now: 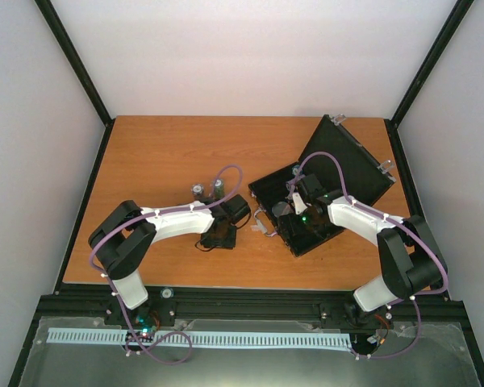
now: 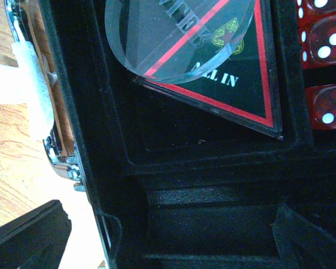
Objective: Pack up texas hold em set
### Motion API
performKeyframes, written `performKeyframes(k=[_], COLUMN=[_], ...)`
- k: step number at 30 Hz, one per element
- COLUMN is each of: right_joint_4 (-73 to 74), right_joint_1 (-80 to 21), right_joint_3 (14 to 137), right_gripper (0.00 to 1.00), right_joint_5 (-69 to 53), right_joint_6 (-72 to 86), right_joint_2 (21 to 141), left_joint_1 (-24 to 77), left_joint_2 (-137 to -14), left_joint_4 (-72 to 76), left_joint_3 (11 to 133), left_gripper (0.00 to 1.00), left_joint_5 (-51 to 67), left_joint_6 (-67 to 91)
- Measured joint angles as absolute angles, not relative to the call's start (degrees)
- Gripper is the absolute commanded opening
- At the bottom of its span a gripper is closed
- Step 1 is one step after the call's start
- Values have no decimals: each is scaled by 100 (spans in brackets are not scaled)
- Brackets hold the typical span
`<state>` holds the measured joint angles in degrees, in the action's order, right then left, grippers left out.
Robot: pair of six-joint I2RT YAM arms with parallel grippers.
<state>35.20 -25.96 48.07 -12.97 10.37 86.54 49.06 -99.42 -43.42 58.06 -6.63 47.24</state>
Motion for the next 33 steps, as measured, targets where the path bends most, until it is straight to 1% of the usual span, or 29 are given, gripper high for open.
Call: performKeyframes(k=[2,4,10,17,21,22,27,29,33], right_joint_4=[3520,3520,3520,3522,3544,3573,3822,3883,3948], right_joint_1=[-2596,-2596,-2596,-2596,-2596,-2596,-2596,-2596,-2596], right_joint_3=[4807,4807,4807,4807,4821,4836,4989,5052,5096], right_gripper=[100,100,100,100,100,100,100,100,100], right_joint_5=[-1297,-1297,-1299,-1286,-1280,-1269,-1243,-1243,-1243], right_joint_6=[1037,1037,1037,1035,1039,1039,1057,1057,1055], right_joint_2=[8654,8654,8654,8654,8652,8652,8632,8617,8576], left_joint_1=[4919,4925,4930,4925,4925,4925,4925,4925,4925], left_joint_2=[-9942,-9935,-9898,-9734,-9435,-9367,-9164,-9166,-9229], left_joint_4=[-4340,-4335,-4342,-4748,-4958,-4993,-5076,-5046,-4995], left_joint_3=[5806,5800,5780,5776,5776,5774,5771,5719,5535], left_gripper=[32,31,35,35,36,40,80,87,88], left_joint_5=[-685,-711,-843,-1177,-1243,-1247,-1256,-1258,-1249], left_joint_6=[4707,4683,4654,4609,4606,4606,4578,4556,4552])
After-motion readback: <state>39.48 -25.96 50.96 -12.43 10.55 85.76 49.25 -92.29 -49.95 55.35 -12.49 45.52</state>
